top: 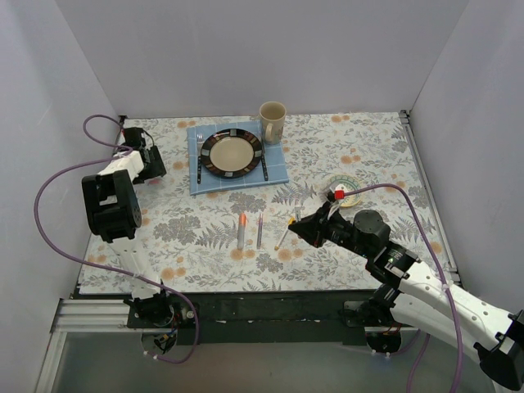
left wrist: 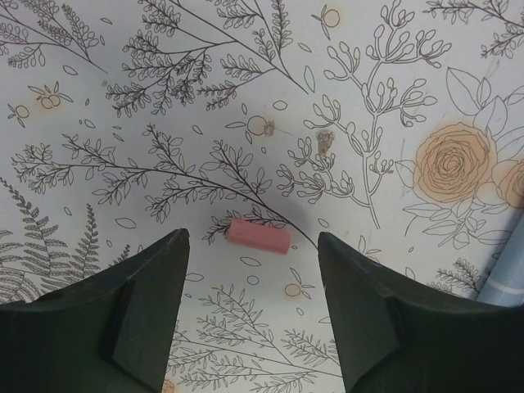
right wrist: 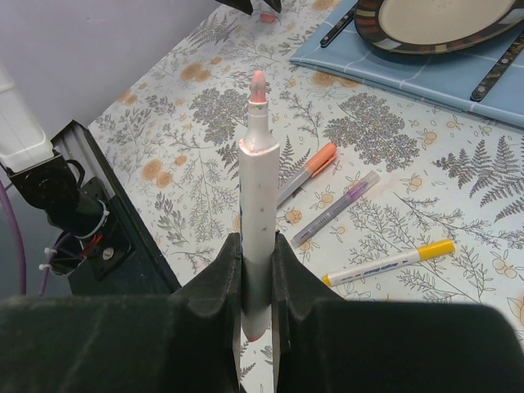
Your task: Insert the pens into the pen caps
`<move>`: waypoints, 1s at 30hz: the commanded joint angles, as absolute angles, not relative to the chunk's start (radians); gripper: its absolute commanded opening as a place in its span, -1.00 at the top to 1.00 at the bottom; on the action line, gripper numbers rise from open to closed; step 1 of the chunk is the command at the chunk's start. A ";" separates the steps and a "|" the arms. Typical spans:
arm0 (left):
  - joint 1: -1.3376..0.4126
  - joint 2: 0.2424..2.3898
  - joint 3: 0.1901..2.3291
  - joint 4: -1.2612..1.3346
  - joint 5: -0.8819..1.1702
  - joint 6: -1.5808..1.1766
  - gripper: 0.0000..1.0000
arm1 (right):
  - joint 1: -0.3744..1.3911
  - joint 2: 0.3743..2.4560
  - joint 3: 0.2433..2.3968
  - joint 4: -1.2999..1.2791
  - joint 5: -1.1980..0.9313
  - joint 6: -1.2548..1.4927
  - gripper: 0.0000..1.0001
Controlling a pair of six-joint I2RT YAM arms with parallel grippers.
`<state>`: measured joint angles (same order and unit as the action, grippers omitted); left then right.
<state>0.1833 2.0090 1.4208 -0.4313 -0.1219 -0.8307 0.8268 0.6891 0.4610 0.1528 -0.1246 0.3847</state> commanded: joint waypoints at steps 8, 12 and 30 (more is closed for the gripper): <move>0.184 2.068 1.454 -0.445 -0.100 -0.752 -0.12 | 0.833 0.683 0.479 0.161 -0.092 0.359 0.97; 0.184 2.074 1.460 -0.462 -0.098 -0.775 0.26 | 0.833 0.681 0.480 0.153 -0.094 0.360 0.97; 0.189 1.494 0.939 -0.585 -0.002 -1.887 1.00 | 0.831 0.555 0.479 0.101 -0.120 0.434 0.97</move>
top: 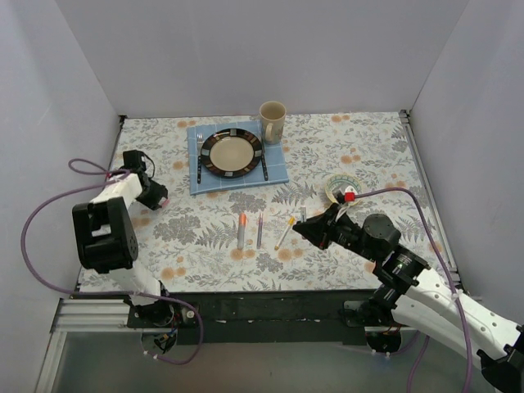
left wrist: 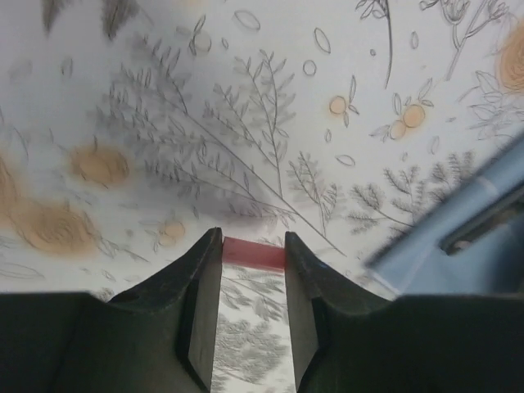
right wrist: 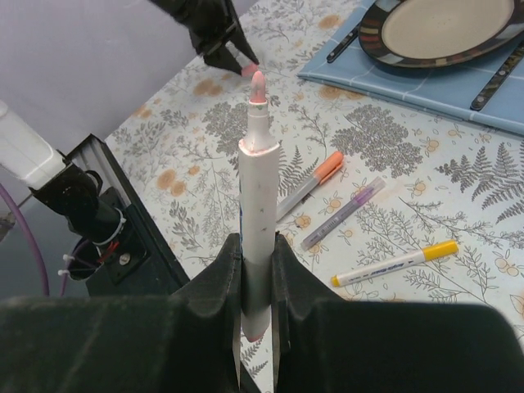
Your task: Insert the pens into the pen caps
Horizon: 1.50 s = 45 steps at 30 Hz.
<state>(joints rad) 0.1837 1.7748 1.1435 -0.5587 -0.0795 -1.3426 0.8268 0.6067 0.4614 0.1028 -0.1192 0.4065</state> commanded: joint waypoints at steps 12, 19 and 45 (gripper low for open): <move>0.023 1.514 0.965 -0.972 -0.035 -2.422 1.00 | 0.834 0.410 0.440 0.043 -0.067 0.485 0.97; -0.032 1.552 0.853 -0.842 0.081 -2.504 1.00 | 0.833 0.417 0.448 0.032 -0.077 0.485 0.97; -0.176 1.361 1.112 -0.584 0.057 -0.984 -0.51 | 0.833 0.410 0.437 0.049 -0.054 0.483 0.97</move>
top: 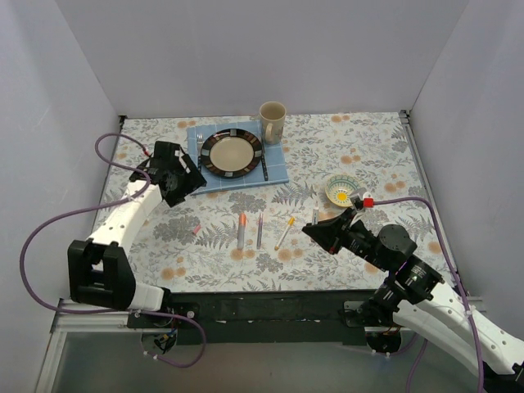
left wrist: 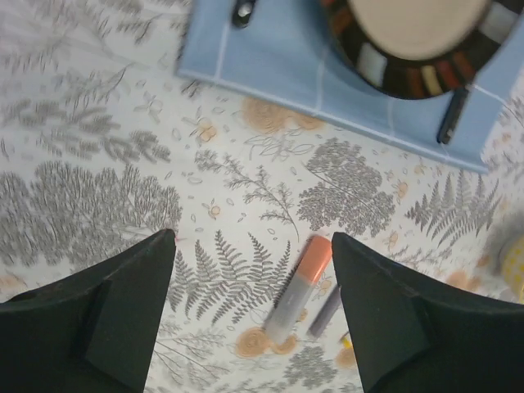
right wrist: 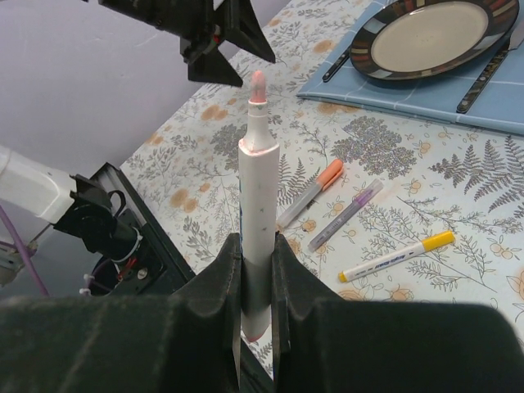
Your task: Insert the pens into the pen caps
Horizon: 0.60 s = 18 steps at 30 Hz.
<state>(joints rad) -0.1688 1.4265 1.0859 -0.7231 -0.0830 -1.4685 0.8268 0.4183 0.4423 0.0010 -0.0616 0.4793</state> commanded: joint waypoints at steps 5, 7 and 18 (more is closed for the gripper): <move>-0.202 1.515 1.230 -0.773 0.026 -0.764 -0.51 | 0.831 0.440 0.439 0.044 -0.070 0.477 0.97; -0.218 1.587 1.235 -0.837 0.046 -0.683 -0.42 | 0.833 0.463 0.448 0.037 -0.089 0.472 0.97; -0.262 1.597 1.112 -0.867 0.072 -0.414 -0.12 | 0.833 0.509 0.468 0.031 -0.103 0.449 0.97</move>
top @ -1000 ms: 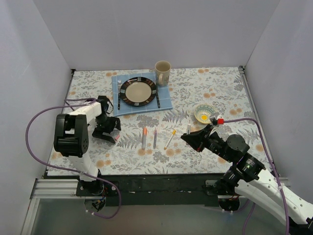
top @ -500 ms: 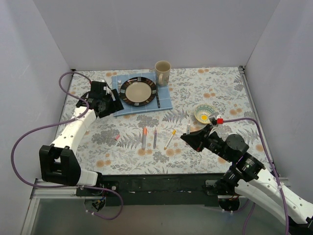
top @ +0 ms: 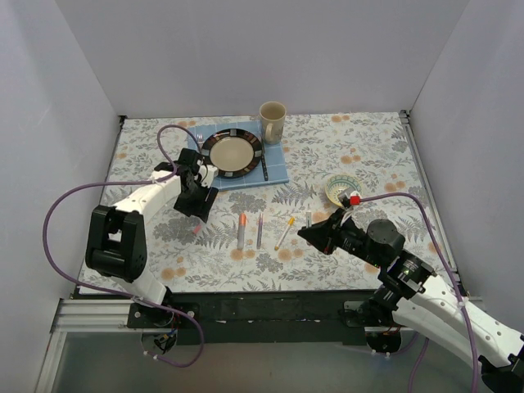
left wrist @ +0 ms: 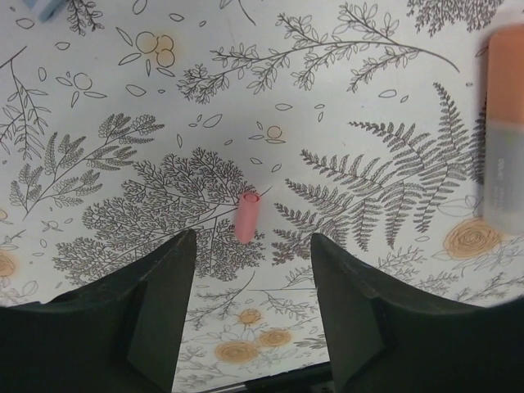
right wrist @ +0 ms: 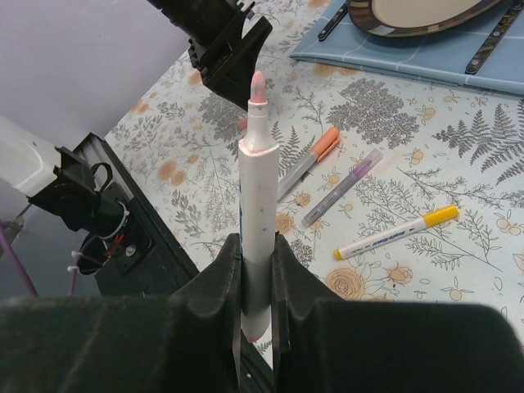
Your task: Insert the pens into the pen caps
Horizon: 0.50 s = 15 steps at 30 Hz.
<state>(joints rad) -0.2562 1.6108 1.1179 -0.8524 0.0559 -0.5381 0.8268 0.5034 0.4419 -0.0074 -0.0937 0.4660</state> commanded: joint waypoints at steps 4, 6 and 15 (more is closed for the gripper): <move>-0.291 1.661 1.097 -0.870 0.014 -0.419 0.07 | 0.833 0.531 0.466 0.051 -0.124 0.463 0.97; -0.293 1.695 1.103 -0.865 -0.073 -0.437 0.10 | 0.833 0.532 0.468 0.052 -0.127 0.463 0.97; -0.308 1.744 1.072 -0.825 -0.048 -0.437 0.16 | 0.831 0.494 0.466 0.037 -0.107 0.463 0.97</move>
